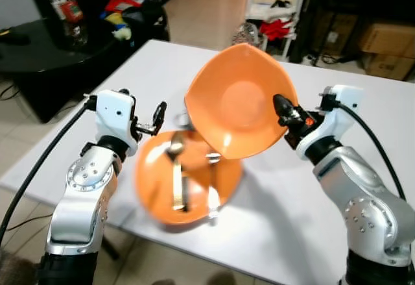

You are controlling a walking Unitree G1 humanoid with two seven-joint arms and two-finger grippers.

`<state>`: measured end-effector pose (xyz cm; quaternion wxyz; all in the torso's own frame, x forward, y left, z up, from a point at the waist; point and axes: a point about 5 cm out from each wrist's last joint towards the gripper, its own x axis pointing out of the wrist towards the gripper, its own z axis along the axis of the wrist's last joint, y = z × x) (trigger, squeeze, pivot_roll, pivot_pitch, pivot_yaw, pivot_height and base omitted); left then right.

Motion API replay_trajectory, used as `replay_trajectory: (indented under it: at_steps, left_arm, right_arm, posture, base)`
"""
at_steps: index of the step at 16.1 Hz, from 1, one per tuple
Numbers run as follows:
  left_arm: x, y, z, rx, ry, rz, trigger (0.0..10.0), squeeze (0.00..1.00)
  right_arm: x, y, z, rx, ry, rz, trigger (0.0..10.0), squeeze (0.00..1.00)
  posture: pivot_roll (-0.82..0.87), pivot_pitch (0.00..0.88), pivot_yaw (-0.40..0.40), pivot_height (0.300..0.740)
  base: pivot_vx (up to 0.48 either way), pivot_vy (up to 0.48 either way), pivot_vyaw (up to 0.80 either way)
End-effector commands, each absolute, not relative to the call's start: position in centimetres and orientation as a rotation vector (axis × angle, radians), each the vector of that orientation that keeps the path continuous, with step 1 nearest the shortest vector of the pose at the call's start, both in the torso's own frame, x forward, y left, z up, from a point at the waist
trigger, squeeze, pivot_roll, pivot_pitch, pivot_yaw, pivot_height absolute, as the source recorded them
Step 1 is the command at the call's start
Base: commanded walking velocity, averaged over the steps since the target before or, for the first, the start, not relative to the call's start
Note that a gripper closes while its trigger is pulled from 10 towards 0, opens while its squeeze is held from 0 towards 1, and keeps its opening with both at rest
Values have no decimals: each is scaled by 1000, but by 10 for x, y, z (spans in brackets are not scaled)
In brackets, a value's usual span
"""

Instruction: Setting the table

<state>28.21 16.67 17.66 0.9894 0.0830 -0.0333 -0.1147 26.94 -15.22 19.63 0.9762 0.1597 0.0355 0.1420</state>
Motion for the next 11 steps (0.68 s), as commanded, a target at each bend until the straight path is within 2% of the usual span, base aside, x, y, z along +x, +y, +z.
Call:
replay_trajectory:
  at_steps: [1, 7, 11]
  left_arm:
    - [282, 166, 180, 177, -77, -244, 10000, 0]
    - [281, 169, 181, 181, -79, -237, 10000, 0]
    - [281, 164, 182, 202, -71, -306, 10000, 0]
  right_arm:
    - [272, -158, 201, 337, 61, 276, 10000, 0]
    - [275, -157, 201, 387, 75, 293, 10000, 0]
    - [279, -162, 198, 444, 105, 255, 10000, 0]
  posture:
    - [54, 0, -6, 740]
    - [64, 0, -9, 740]
    - [57, 0, 2, 740]
  base:
    - [322, 0, 0]
    - [324, 0, 0]
    - [301, 0, 0]
